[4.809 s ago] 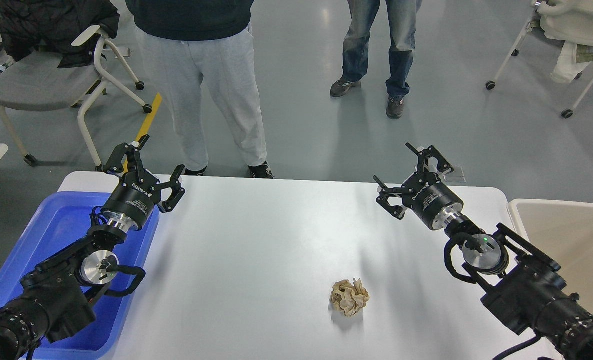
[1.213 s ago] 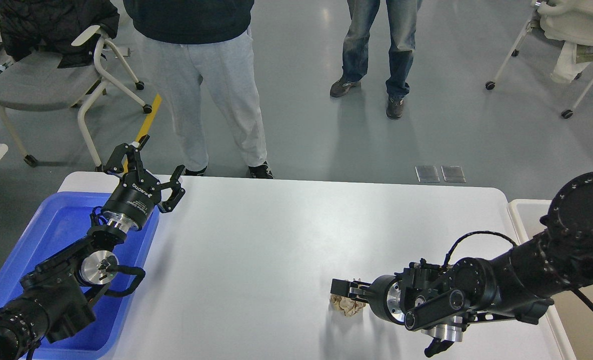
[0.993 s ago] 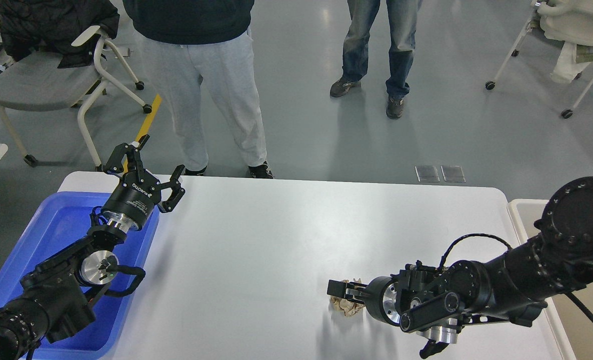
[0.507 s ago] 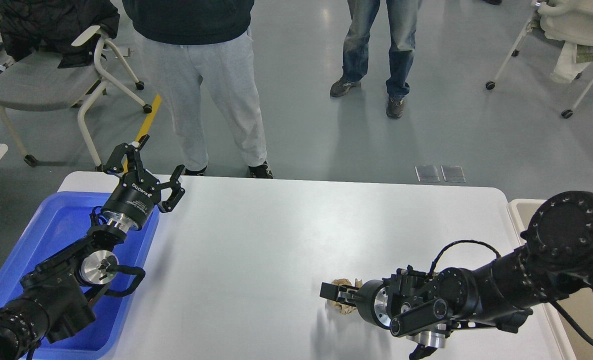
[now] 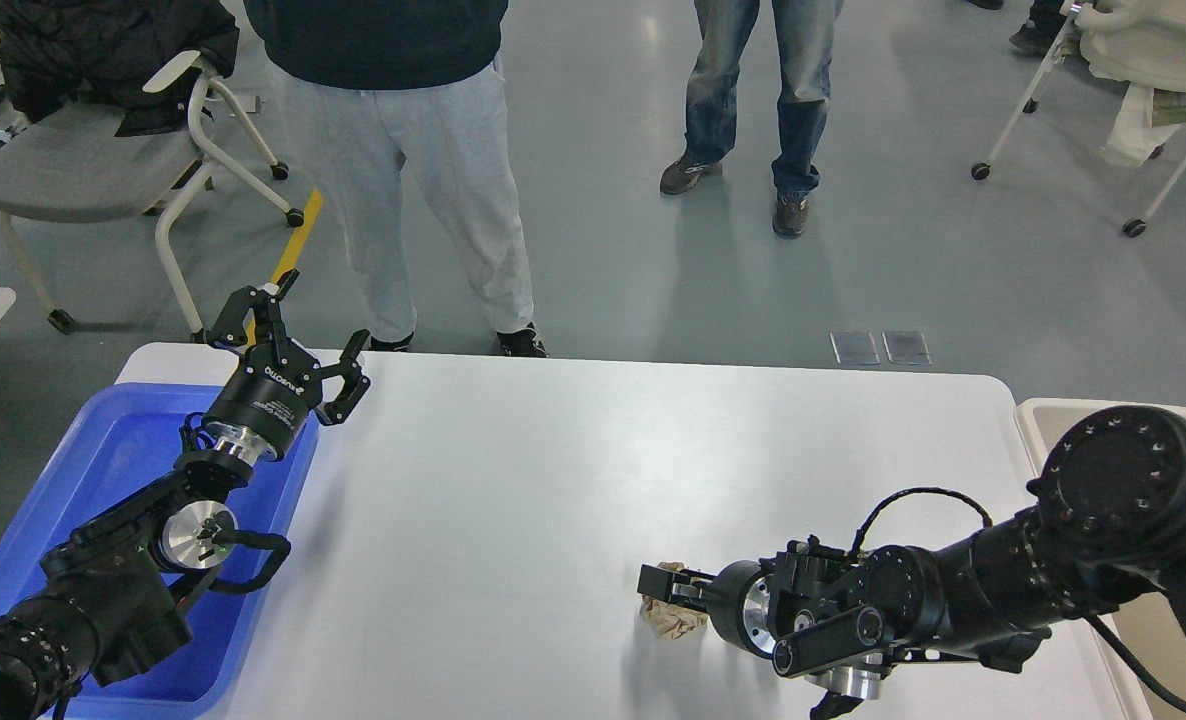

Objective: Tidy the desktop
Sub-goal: 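Lower the right gripper around the paper ball and close it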

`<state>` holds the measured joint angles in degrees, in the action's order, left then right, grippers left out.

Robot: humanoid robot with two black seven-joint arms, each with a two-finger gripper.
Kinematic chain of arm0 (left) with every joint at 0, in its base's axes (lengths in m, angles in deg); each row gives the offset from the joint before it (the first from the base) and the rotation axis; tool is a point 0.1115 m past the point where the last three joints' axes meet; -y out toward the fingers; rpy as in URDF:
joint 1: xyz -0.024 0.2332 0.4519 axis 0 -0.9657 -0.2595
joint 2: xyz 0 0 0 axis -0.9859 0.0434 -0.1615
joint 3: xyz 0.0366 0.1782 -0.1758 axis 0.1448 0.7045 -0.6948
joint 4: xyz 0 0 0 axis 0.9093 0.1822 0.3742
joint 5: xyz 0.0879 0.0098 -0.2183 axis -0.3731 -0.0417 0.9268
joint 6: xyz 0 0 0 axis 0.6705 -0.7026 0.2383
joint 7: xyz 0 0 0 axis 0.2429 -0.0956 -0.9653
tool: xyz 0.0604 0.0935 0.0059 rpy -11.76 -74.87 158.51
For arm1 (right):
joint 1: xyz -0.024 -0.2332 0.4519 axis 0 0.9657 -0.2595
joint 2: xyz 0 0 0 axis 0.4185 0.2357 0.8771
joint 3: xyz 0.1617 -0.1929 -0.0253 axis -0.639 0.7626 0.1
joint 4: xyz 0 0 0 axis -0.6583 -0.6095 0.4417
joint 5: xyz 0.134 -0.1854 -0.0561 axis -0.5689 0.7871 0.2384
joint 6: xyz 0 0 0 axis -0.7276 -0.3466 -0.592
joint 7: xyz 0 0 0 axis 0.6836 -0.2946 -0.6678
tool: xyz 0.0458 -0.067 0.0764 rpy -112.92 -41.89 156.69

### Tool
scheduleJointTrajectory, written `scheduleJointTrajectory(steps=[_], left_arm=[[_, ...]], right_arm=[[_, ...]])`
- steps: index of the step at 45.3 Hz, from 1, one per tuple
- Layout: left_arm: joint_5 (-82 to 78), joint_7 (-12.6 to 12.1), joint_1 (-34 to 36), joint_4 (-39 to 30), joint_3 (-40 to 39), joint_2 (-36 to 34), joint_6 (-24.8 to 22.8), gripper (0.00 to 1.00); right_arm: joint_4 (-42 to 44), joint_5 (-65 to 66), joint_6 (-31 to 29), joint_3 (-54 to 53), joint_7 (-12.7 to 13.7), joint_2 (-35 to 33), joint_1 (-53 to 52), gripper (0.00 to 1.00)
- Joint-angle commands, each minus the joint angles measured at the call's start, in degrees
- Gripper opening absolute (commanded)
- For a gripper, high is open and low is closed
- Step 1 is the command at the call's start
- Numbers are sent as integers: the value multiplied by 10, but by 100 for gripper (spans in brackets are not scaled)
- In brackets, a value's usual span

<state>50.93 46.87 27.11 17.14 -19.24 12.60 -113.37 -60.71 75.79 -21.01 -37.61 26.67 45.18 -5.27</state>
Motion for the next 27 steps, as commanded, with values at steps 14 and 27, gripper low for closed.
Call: scheduleJointTrajectory(steps=[14,27], left_arm=[[0,0,0,0,0,0,0,100],[0,0,0,0,0,0,0,100]], right_arm=[[7,40,2,1,-18,1,15,65],[6,39,4,1,-20,1,16,0]])
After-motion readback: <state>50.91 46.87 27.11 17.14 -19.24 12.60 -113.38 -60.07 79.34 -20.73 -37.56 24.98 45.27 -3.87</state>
